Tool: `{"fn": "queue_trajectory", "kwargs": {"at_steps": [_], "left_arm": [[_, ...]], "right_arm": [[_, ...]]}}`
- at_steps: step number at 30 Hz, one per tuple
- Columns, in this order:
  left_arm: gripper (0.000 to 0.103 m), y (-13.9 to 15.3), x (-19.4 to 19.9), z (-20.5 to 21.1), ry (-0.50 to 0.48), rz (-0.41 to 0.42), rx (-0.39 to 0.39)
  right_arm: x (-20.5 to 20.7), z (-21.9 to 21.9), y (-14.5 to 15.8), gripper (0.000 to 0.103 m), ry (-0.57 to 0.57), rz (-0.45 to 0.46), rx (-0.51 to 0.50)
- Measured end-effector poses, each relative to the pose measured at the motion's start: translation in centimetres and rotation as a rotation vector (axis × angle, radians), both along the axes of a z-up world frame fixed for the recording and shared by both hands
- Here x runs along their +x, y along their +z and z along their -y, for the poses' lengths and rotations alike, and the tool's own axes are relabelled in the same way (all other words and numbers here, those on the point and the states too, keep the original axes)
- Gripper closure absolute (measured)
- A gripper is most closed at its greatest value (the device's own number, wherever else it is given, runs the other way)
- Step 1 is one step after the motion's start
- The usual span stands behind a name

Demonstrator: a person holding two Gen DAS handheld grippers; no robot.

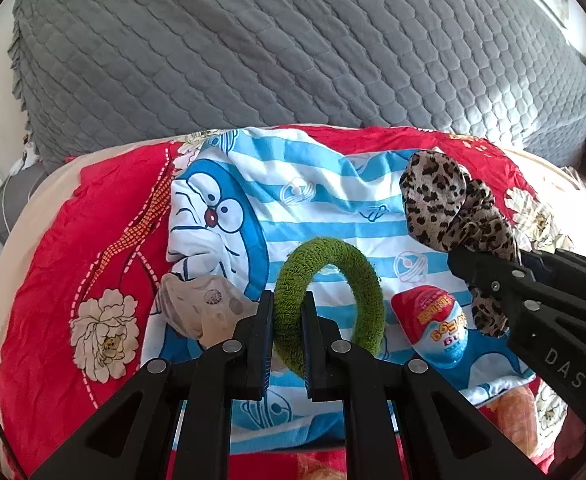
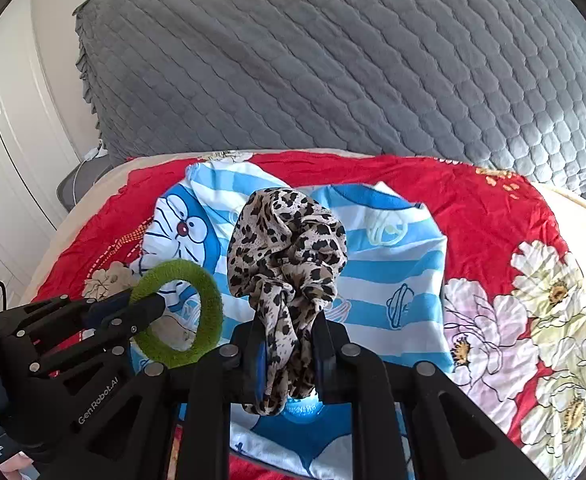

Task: Organize objects
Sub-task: 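Carry the ring in the left gripper while the right gripper carries the scrunchie over the shirt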

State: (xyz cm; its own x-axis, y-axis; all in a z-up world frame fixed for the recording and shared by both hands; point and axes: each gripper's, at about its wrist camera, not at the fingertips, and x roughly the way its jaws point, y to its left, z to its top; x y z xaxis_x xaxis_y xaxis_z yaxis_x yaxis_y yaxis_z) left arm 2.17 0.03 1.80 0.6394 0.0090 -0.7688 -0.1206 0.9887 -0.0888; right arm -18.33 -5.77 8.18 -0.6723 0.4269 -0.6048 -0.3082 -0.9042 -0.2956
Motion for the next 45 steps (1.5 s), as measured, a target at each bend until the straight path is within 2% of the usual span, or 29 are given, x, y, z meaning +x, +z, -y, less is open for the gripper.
{"fn": "queue_trajectory", "kwargs": {"at_steps": [22, 45], "left_arm": [[0.090, -3.4, 2.4, 0.5, 0.041, -0.017, 0.012], [0.089, -4.9, 3.6, 0.7, 0.074, -0.036, 0.019]], "right_arm": [[-1.9, -2.6, -2.6, 0.086, -0.020, 0.044, 0.018], [-2.4, -3.9, -3.6, 0.082, -0.057, 0.050, 0.013]]}}
